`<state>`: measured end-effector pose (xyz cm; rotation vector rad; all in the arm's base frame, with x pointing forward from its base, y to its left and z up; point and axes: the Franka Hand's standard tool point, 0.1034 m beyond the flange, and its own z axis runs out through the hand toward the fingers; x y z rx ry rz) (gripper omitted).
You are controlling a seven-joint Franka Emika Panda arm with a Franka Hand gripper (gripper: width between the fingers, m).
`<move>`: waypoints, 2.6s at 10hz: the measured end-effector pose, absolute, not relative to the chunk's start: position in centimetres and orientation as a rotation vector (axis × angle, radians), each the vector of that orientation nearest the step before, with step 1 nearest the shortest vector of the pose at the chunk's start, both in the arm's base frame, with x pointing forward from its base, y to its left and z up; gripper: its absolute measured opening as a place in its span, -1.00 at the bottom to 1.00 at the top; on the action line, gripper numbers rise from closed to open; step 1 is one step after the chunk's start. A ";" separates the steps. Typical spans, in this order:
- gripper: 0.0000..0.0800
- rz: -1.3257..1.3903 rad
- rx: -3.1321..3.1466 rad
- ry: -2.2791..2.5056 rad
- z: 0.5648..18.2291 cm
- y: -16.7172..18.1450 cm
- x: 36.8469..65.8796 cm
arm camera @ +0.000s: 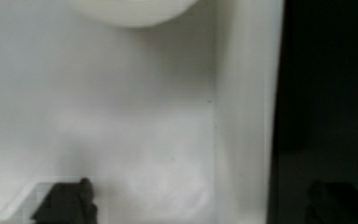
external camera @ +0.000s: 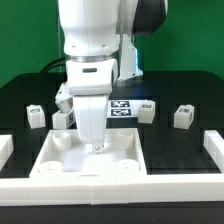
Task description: Assemble one leg
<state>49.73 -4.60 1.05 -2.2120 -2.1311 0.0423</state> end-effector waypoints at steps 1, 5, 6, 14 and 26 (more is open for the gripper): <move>-0.04 0.043 -2.212 -2.131 1.0 -4.6 49.7; -0.84 0.061 -2.199 -2.124 0.9 -4.5 49.2; -0.84 0.061 -2.199 -2.124 0.9 -4.5 49.1; -0.84 0.003 -2.185 -2.136 0.8 0.5 48.7; 0.14 -0.032 -2.175 -2.117 0.8 7.4 49.3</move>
Offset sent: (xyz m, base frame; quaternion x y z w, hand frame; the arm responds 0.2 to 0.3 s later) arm 0.0000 0.0000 0.0000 0.0000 0.0000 0.0000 1.0000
